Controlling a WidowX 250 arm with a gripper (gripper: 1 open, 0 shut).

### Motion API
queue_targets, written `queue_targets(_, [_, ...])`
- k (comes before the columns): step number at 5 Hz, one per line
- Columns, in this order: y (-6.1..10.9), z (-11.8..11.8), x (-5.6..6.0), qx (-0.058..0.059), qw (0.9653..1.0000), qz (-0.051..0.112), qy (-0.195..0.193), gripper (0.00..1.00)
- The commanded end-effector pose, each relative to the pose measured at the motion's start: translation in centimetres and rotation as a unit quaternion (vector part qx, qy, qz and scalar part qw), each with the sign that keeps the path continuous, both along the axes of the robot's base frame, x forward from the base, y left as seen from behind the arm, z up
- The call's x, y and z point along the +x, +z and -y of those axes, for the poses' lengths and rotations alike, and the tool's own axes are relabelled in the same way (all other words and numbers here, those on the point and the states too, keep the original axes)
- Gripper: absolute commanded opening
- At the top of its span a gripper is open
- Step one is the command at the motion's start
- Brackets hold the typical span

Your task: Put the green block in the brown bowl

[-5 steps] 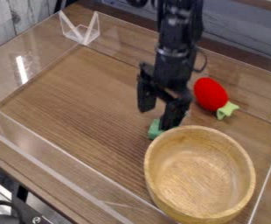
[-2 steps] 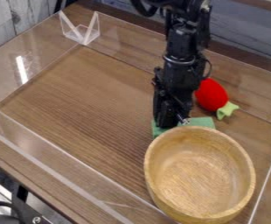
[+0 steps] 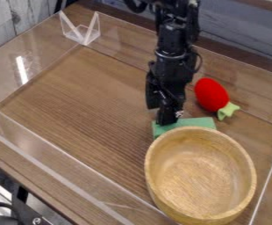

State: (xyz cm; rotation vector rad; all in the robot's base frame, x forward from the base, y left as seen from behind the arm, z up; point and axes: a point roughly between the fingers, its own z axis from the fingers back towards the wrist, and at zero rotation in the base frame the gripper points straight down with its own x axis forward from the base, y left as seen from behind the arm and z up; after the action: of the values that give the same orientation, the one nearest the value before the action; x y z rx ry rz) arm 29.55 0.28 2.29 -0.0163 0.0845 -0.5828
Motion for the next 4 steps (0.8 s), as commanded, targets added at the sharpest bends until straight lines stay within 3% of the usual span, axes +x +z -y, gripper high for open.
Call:
queue_targets(1, [-1.8, -0.8, -1.8, 0.002, 0.9992, -0.041, 0.001, 0.0])
queue_targets(2, [-2.0, -2.4, -2.2, 0.004, 0.9981, -0.05, -0.035, 0.0])
queue_targets(3, [-2.3, -4.2, -2.6, 0.006, 0.9963, -0.06, -0.061, 1.0])
queue_targets(4, [-0.5, -2.4, -3.0, 0.009, 0.998, -0.055, -0.03, 0.0])
